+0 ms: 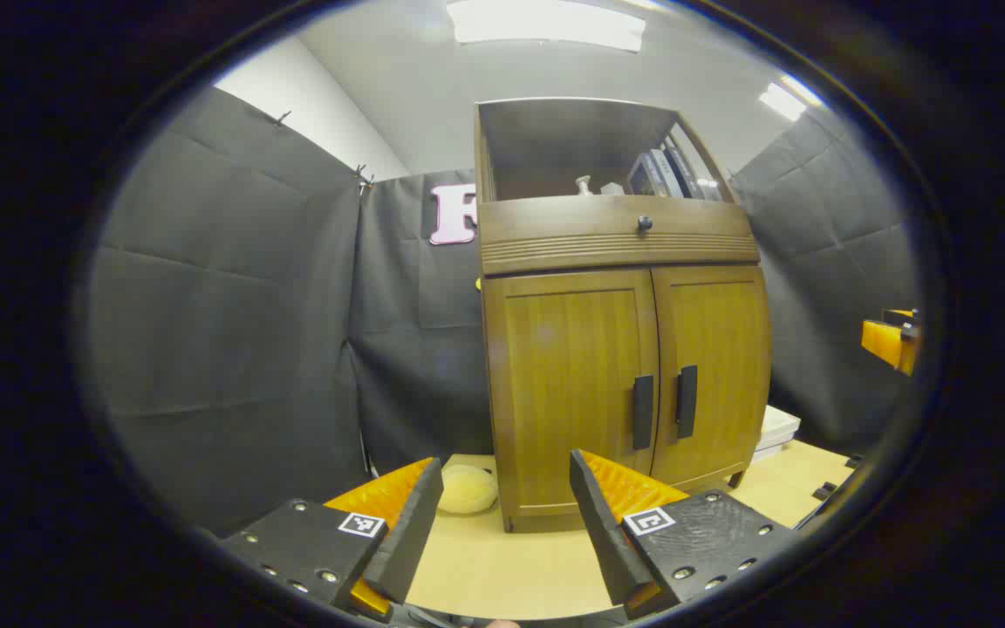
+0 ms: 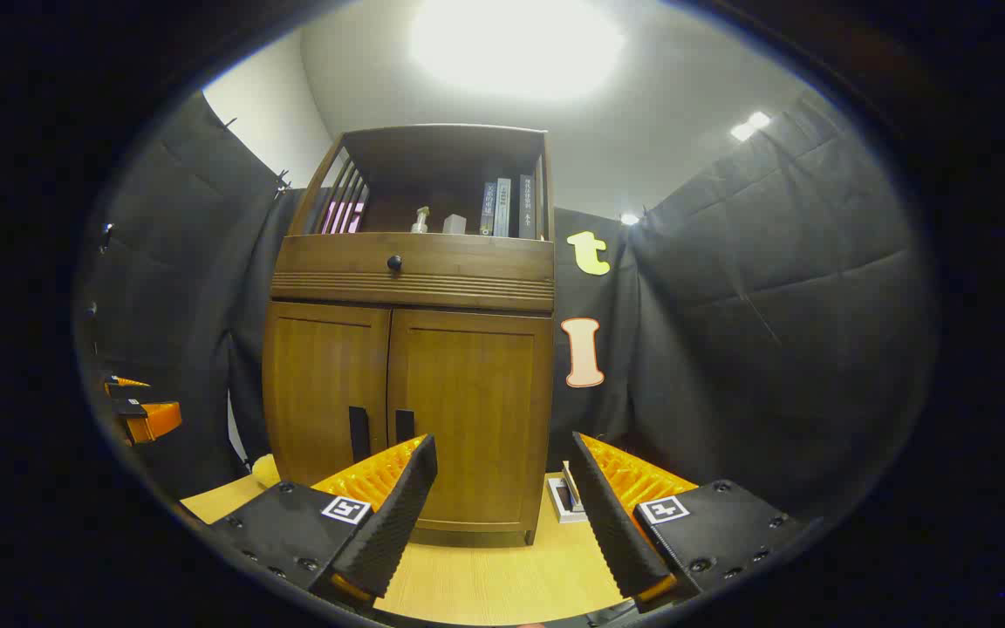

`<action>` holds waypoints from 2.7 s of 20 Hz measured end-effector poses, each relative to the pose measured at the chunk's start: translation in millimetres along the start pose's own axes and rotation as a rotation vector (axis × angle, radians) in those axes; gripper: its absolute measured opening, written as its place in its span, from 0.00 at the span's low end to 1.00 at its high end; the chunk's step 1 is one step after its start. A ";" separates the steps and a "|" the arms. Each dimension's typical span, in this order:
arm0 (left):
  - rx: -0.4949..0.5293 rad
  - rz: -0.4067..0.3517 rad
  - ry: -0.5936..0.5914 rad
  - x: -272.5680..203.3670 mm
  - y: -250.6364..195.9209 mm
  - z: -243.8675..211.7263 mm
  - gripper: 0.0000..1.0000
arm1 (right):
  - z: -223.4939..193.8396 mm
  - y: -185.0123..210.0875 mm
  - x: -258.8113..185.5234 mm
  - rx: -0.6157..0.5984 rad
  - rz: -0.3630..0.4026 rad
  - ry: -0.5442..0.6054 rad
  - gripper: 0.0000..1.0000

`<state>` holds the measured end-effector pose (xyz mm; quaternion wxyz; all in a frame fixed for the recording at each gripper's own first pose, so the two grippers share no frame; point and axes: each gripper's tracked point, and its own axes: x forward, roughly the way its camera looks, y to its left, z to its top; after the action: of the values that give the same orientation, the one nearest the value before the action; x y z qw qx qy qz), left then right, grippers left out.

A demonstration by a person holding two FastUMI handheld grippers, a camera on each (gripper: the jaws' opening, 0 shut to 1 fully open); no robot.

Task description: Open the right door of the double-door shoe cabinet with the right hand, and open the left door with the left hand.

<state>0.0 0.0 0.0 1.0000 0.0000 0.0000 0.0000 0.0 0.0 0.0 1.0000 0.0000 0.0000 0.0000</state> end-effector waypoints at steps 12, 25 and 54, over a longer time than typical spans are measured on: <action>0.006 0.042 0.007 -3.6 5.8 4.4 0.85 | -13.3 -1.8 6.3 0.037 0.022 0.050 0.96; 0.016 0.059 -0.005 -10.5 -12.9 14.0 0.85 | -23.3 -22.6 20.1 0.050 0.065 0.049 0.96; 0.011 0.224 0.056 27.8 31.5 -31.9 0.85 | -91.2 128.6 232.2 0.056 0.279 0.104 0.94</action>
<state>27.8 31.5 -31.9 0.9933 0.0055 0.0280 0.1120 232.2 128.6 -91.2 0.9886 0.0280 0.0518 0.1389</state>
